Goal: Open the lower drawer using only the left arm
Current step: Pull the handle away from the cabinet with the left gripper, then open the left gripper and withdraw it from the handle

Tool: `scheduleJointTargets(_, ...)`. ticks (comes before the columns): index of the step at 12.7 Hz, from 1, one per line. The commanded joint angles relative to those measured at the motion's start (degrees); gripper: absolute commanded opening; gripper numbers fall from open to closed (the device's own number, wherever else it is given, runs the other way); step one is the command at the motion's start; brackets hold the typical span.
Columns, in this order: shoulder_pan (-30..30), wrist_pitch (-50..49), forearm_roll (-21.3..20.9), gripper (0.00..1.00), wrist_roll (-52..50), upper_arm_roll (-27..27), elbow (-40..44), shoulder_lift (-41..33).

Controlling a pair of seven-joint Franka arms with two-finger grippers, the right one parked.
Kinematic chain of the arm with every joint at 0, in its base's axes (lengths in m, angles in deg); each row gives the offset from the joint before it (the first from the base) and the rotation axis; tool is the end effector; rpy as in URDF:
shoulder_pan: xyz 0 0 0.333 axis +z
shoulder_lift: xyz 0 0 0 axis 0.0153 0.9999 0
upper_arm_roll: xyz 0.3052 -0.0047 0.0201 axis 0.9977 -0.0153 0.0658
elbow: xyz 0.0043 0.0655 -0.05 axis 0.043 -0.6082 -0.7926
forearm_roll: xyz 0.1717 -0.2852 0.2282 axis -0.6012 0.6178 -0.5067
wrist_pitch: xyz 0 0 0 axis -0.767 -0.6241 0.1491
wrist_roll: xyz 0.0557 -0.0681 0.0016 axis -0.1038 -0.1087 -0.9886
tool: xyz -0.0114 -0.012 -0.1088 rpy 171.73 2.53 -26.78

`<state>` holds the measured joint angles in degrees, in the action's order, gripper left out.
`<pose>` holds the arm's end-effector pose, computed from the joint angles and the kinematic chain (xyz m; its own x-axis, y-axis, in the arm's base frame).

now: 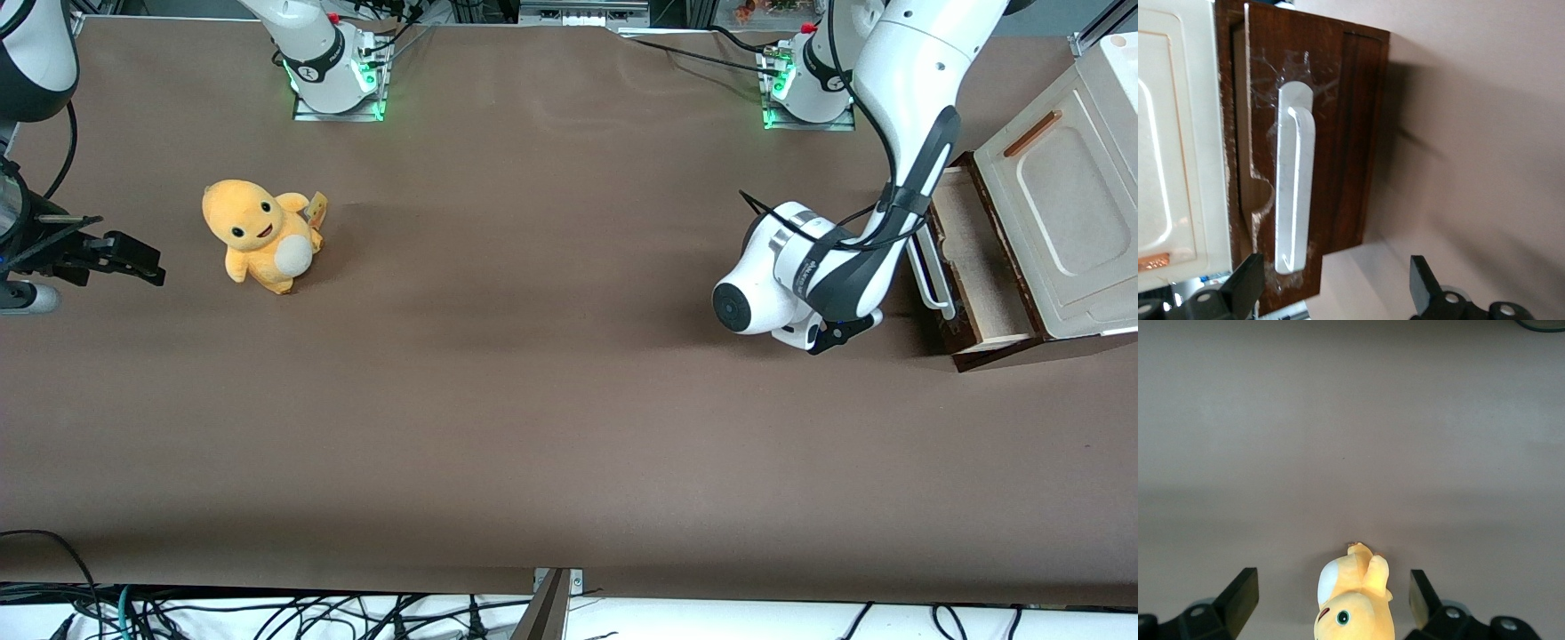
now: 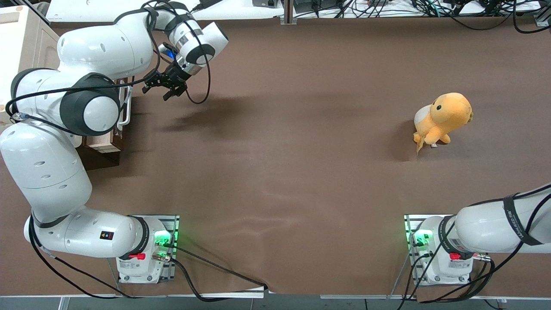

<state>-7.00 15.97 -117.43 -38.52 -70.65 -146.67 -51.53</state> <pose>0.5559 -0.1635 0.2266 0.8997 0.4347 -0.0397 0.1943 -0.4802 -0.8554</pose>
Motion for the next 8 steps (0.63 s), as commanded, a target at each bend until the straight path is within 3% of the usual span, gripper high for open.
scheduleJointTargets(1, -0.12, -0.9, 5.46, 1.0, 3.02, -0.13, 4.62, -0.25)
scheduleJointTargets(5, -0.2, -0.99, 7.84, 1.0, 7.58, -0.05, 9.72, -0.86)
scheduleJointTargets(8, -0.12, -2.47, 12.42, 1.0, 14.43, 1.62, 15.87, -1.13)
